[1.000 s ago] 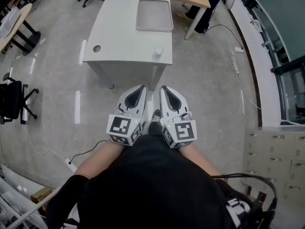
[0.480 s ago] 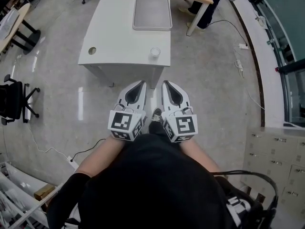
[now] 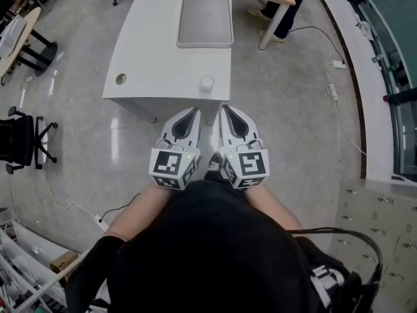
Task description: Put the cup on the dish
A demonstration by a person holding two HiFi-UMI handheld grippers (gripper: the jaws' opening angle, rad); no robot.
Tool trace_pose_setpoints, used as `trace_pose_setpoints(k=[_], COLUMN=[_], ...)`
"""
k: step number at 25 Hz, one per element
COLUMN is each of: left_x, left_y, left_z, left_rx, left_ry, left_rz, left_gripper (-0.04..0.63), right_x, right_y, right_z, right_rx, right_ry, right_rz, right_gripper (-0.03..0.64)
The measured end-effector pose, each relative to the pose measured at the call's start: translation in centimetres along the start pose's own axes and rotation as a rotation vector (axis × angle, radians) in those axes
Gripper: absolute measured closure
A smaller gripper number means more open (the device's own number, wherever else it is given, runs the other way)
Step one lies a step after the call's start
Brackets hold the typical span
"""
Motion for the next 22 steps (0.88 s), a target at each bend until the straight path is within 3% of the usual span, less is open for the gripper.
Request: trace_pose_setpoints(k=[10, 22], left_x=[-3.9, -4.9], left_y=[-0.5, -1.2], left_z=[-0.3, -0.5], left_rx=[0.002, -0.012], left_ry=[-0.05, -0.126], left_rz=[0.004, -0.001], left_gripper=[0.589, 0.589], right_x=[-3.4, -4.4], right_y=[0.0, -0.5], right_z=[3.8, 5.3], right_rx=[0.0, -0.013], right_ry=[-0.045, -0.1], right_rz=[-0.029, -0.012], right_gripper=[0.603, 0.603])
Point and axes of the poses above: the fingertips, and each gripper's own axes: x backward along the fingers, z to its right, y out of its underside, the point moved 4 cm from there along x, backward along the fingers, and after that the axes turned 3 degrees about y, right-handed, at the moved point
